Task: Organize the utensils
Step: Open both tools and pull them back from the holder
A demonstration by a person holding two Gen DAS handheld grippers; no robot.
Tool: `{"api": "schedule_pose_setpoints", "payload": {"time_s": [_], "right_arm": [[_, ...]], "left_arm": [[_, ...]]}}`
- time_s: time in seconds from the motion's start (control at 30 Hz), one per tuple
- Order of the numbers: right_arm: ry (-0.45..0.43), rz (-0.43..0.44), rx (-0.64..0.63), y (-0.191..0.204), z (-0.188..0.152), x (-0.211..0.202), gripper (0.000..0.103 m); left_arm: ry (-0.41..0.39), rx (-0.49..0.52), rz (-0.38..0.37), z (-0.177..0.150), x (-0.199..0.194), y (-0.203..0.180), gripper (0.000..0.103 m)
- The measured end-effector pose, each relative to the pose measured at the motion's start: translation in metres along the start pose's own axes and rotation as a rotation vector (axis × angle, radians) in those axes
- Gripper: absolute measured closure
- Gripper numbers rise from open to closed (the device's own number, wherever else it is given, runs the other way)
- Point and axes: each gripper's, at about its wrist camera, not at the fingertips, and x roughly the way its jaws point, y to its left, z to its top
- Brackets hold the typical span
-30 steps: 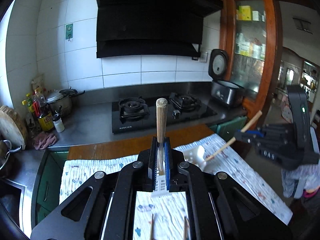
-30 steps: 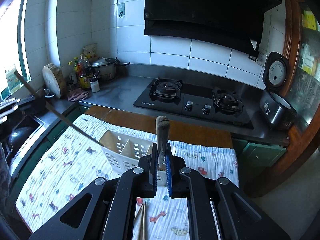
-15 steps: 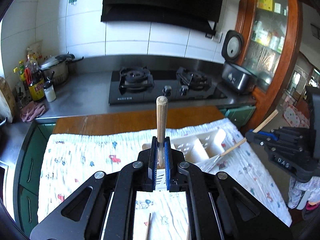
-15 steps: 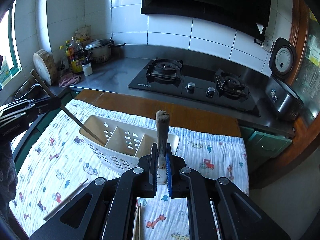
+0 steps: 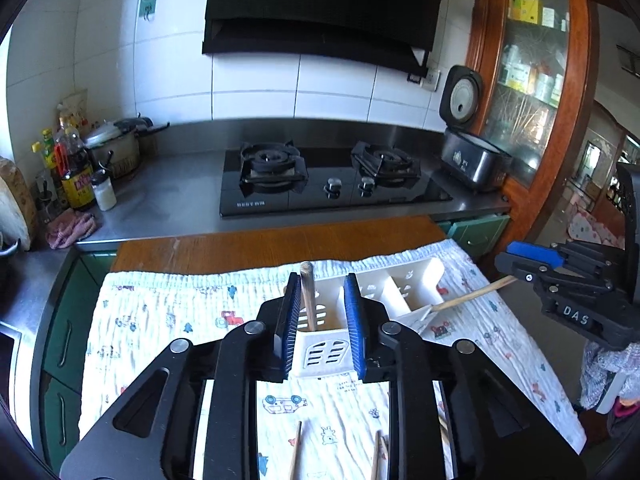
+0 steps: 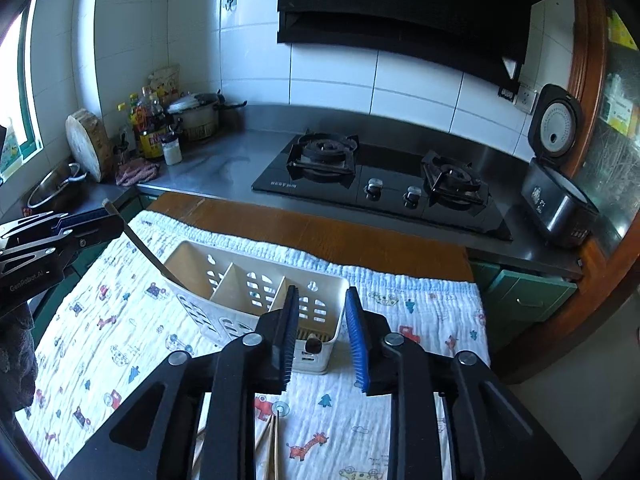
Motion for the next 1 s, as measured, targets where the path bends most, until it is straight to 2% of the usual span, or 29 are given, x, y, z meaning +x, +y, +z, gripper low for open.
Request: {"api": "schedule_pose_setpoints", "payload": {"time_s": [0.1, 0.23, 0.5, 0.77, 1.0], "right_arm": [[-0.043, -0.008, -0.004, 0.001, -0.006, -0.025, 0.063], [-0.082, -0.011, -0.011, 0.005, -0.024, -0.054, 0.056], [-0.118, -0.002, -0.041, 0.025, -0.085, -0.094, 0.042], [-0.084, 0.032, -0.002, 0.044, -0.159, -0.099, 0.039], [-0.054, 0.027, 0.056, 0.048, -0.209, -0.098, 0.039]], "left_arm": [[-0.023, 0.005, -0.001, -0.007, -0.021, -0.001, 0.08], [-0.04, 0.007, -0.004, -0.027, -0.049, -0.004, 0.079], [-0.015, 0.027, -0.037, -0.099, -0.09, -0.013, 0.075], [0.095, 0.035, -0.049, -0.19, -0.096, -0.026, 0.072], [0.207, 0.02, -0.059, -0.245, -0.079, -0.027, 0.072]]}}
